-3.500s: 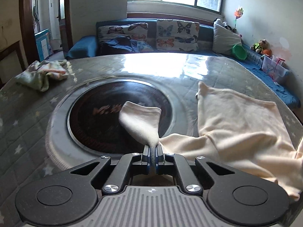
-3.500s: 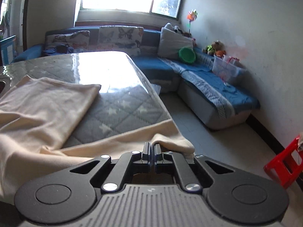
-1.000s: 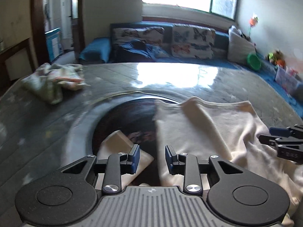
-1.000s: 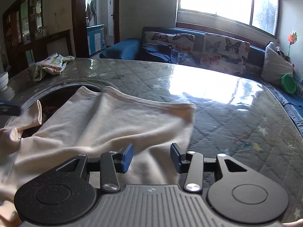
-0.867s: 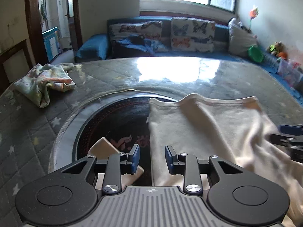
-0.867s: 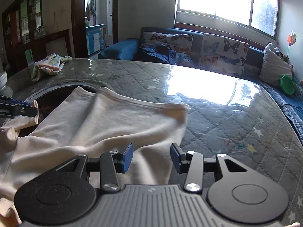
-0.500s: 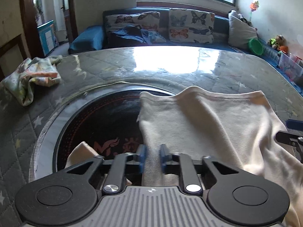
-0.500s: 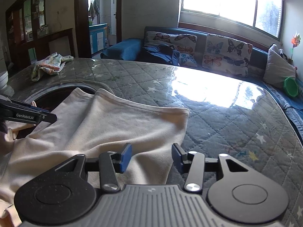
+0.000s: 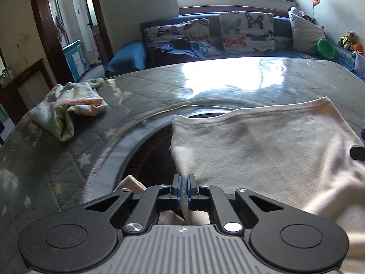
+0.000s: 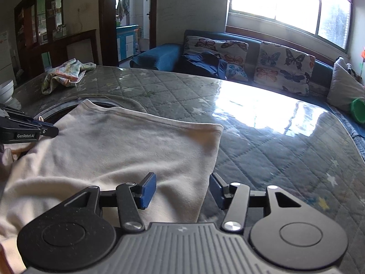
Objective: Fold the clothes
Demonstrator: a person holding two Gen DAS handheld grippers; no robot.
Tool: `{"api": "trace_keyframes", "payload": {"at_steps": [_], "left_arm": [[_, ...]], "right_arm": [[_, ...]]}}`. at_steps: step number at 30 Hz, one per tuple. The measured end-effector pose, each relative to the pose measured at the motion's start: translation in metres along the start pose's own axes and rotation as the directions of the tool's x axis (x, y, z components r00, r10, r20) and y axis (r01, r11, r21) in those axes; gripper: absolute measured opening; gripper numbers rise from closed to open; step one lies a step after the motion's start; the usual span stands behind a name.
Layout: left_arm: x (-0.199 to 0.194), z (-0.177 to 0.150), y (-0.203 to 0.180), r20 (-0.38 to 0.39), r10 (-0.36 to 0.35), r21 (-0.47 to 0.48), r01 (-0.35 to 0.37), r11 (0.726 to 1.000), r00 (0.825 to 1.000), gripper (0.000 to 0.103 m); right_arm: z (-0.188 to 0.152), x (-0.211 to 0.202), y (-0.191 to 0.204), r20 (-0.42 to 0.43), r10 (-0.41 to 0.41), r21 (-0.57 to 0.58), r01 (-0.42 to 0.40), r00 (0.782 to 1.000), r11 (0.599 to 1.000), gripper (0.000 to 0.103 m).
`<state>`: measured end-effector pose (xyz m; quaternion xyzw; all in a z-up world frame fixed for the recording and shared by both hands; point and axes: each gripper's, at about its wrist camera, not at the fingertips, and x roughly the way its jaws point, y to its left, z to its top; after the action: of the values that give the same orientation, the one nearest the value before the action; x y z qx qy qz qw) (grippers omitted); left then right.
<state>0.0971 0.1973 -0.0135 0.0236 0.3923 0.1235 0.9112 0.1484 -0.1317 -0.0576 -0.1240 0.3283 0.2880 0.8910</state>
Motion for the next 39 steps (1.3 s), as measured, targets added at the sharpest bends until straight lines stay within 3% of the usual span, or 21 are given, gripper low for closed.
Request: {"api": "trace_keyframes", "payload": {"at_steps": [9,15,24,30,35,39], "left_arm": [[0.006,0.000,0.024,-0.001,0.043,0.011,-0.043,0.999,0.999,0.006],[0.005,-0.003,0.037,-0.001,0.068,0.013,-0.068,0.998,0.998,0.010],[-0.017,-0.009,0.036,0.035,0.066,0.009,-0.066,0.998,0.997,0.016],[-0.069,-0.030,0.018,0.077,-0.079,0.037,0.077,0.996,0.994,0.018],[-0.111,-0.066,0.002,0.061,-0.253,0.069,0.249,0.966,0.966,0.019],[-0.135,-0.082,-0.012,0.073,-0.323,0.106,0.314,0.943,0.944,0.019]], "right_arm": [[0.025,0.026,0.025,0.034,0.053,-0.035,-0.052,0.998,0.998,0.051],[0.030,0.045,0.044,-0.007,0.082,-0.088,-0.082,0.997,0.993,0.051],[0.013,0.009,0.071,-0.013,0.133,-0.185,-0.133,0.991,0.974,0.052],[-0.015,-0.032,0.092,-0.045,0.200,-0.272,-0.205,0.979,0.940,0.052],[-0.037,-0.069,0.108,-0.056,0.241,-0.322,-0.246,0.969,0.914,0.051],[-0.037,-0.091,0.112,-0.036,0.289,-0.303,-0.286,0.957,0.909,0.046]]}}
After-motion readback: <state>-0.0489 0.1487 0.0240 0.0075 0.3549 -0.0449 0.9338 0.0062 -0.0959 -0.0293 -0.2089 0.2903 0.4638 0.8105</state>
